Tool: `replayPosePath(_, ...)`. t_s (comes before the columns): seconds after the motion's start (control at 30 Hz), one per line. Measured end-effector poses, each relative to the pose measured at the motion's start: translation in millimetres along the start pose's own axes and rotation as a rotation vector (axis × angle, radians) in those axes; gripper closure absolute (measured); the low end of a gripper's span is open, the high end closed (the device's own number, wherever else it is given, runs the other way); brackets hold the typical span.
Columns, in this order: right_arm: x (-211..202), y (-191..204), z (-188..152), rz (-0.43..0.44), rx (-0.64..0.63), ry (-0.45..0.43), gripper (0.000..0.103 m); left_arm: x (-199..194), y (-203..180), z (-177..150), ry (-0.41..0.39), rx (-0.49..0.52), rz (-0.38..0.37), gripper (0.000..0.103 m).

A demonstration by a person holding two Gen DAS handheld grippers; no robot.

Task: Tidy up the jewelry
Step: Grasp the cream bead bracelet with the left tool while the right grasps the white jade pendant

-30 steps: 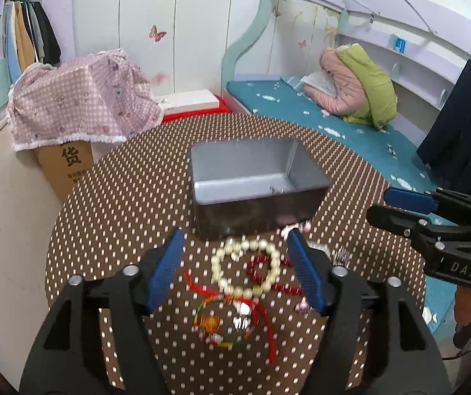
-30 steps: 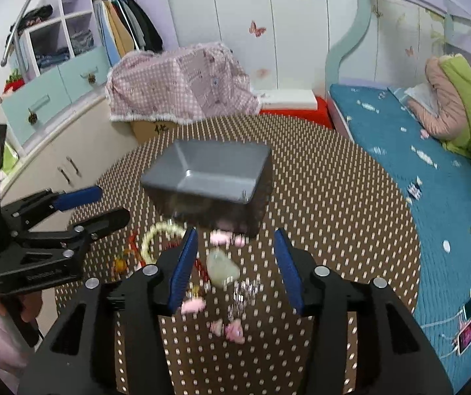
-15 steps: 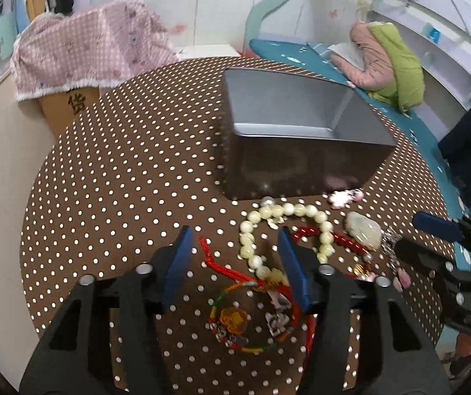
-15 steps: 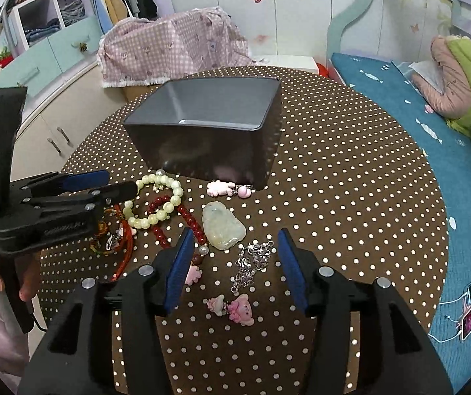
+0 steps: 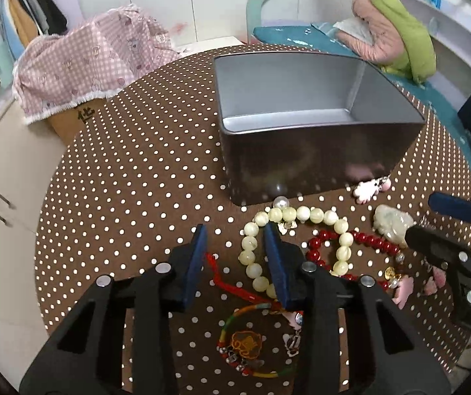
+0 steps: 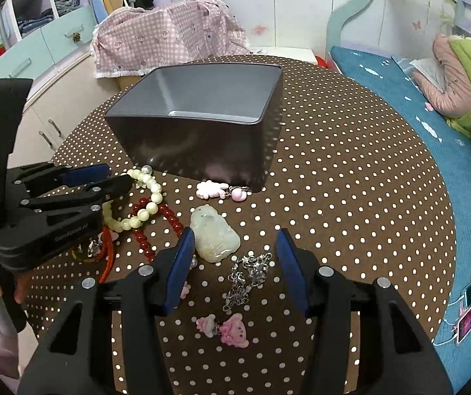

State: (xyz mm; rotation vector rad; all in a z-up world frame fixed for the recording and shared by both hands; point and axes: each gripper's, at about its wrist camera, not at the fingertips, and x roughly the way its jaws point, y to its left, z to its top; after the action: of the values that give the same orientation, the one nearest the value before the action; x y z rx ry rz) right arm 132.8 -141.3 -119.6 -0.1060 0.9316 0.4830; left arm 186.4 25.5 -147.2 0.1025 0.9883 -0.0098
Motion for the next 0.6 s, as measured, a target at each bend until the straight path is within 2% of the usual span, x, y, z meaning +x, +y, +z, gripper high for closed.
replayPosePath(0.03, 1, 2, 0, -0.002, -0.005, 0.002, 0.054, 0, -3, 0, 0.007, 0.008, 0.001, 0.08)
replayPosePath(0.1, 4, 5, -1, -0.007, -0.016, 0.008, 0.054, 0, -6, -2, 0.012, 0.032, 0.016, 0.093)
replayPosePath(0.2, 9, 7, -1, -0.018, -0.028, 0.009, 0.054, 0, -9, -2, 0.009, 0.071, 0.05, 0.094)
replayPosePath(0.27, 11, 8, 0, -0.016, -0.035, 0.011, 0.054, 1, -4, -1, 0.011, 0.058, 0.036, 0.094)
replayPosePath(0.33, 13, 10, 1, -0.02, -0.05, 0.011, 0.054, 1, 6, 0, 0.019, 0.013, 0.001, 0.094)
replayPosePath(0.47, 16, 20, -1, -0.059, -0.114, -0.002, 0.065, -9, 28, 1, -0.007, -0.074, -0.093, 0.094)
replayPosePath(0.5, 16, 20, -1, -0.05, -0.116, -0.005, 0.071, -12, 31, 2, -0.013, -0.088, -0.107, 0.094)
replayPosePath(0.6, 16, 18, 0, -0.052, -0.111, -0.008, 0.073, -21, 42, 3, -0.035, -0.133, -0.154, 0.094)
